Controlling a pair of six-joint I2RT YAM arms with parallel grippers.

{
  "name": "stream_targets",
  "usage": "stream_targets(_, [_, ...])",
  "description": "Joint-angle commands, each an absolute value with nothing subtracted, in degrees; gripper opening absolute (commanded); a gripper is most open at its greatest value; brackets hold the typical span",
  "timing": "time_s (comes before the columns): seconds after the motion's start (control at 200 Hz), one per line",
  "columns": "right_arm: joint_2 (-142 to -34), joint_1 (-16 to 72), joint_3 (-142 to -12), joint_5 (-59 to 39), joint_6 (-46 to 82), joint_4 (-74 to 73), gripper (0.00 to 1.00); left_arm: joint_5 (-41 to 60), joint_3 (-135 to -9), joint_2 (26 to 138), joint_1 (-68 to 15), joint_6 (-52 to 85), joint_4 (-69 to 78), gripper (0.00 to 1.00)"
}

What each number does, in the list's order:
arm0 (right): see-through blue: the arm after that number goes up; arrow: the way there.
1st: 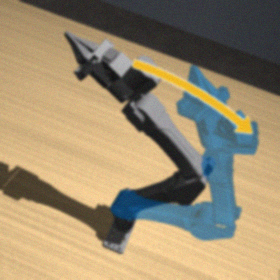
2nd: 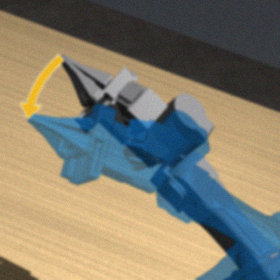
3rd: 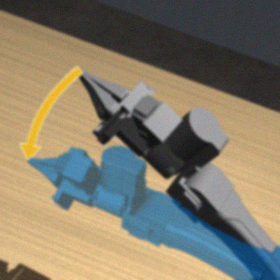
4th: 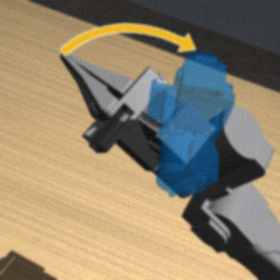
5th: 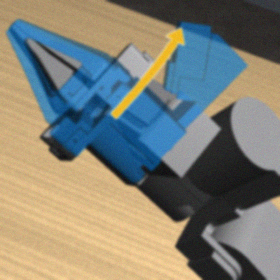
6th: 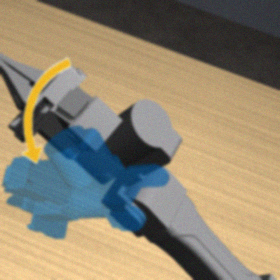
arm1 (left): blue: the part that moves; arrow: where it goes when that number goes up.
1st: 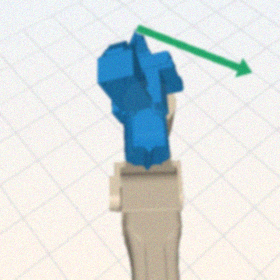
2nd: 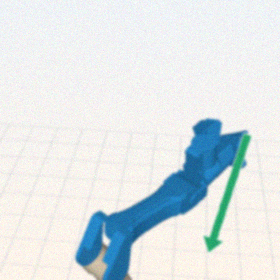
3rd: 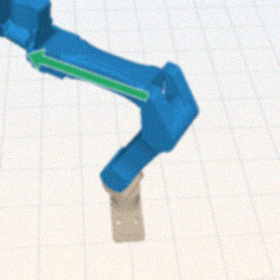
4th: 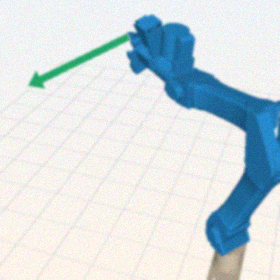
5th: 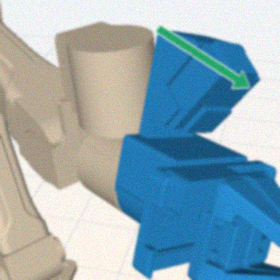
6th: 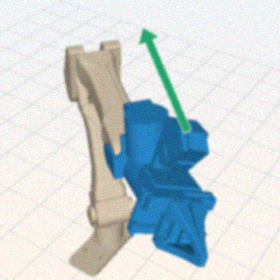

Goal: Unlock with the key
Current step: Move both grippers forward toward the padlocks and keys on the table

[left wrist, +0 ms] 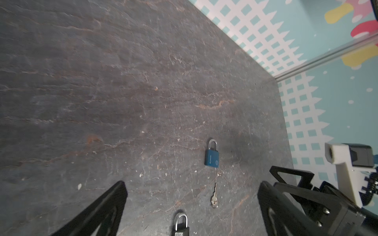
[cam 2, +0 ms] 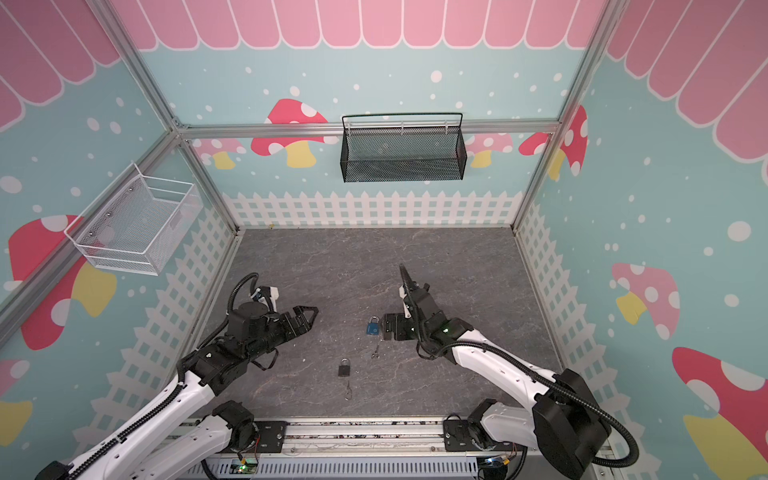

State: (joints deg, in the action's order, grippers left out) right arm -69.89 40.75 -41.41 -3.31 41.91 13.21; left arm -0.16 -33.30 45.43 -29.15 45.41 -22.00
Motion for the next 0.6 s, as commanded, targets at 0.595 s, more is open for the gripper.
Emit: stream_targets(0.595, [-90.0,58.7,-51.3,13.7,55.9,20.5,0.81,-9.4,-30.6,48.0,-37.3,53.7,-18.3,1.0])
